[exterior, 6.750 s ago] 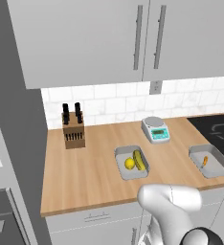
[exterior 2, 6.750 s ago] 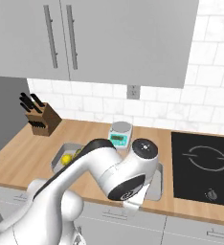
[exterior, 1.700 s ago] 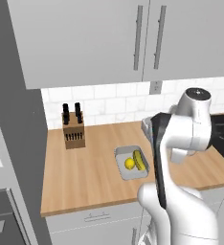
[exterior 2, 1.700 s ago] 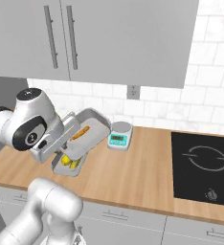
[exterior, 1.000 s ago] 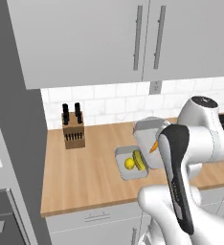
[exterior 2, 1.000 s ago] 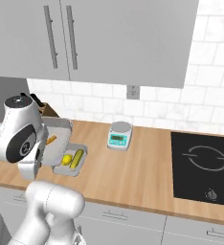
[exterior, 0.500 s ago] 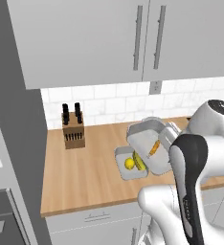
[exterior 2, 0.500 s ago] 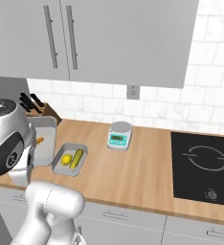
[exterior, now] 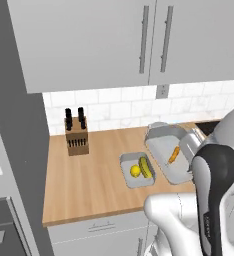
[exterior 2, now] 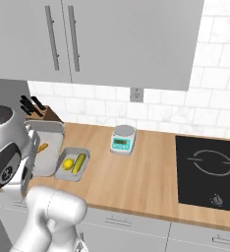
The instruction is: Take the meat container that has the shrimp and place it on the second highest rack of the freezer. Then take the vegetable container that has the lemon and cucumber and place it on the highest rack of the freezer.
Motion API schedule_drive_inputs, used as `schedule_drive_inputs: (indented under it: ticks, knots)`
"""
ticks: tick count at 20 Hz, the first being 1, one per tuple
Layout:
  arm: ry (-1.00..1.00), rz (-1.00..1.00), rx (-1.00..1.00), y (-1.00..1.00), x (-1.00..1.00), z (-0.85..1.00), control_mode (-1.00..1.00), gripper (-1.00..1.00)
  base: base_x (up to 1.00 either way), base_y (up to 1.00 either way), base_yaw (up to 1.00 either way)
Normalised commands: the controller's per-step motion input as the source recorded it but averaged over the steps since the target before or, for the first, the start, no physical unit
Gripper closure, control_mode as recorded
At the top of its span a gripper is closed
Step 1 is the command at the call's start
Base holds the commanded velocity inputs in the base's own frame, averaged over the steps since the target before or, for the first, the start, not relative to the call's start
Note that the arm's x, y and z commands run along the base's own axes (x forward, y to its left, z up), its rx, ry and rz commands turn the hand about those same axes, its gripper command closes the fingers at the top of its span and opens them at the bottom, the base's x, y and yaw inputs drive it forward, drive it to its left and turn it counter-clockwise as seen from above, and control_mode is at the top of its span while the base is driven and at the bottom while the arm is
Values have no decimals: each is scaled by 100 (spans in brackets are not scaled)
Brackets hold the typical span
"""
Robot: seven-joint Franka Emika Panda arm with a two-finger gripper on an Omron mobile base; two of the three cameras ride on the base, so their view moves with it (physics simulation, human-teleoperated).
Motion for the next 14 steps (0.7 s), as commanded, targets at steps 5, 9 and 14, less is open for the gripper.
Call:
schedule_drive_inputs:
  ticks: [5,9,14]
  knots:
    - [-9,-21,7,-22,-19,0,-100,100,0,0,0]
    - [-8,-16,0,0,-6,0,100,100,-1,0,-5]
    - [0,0,0,0,0,0,100,100,-32,0,-20]
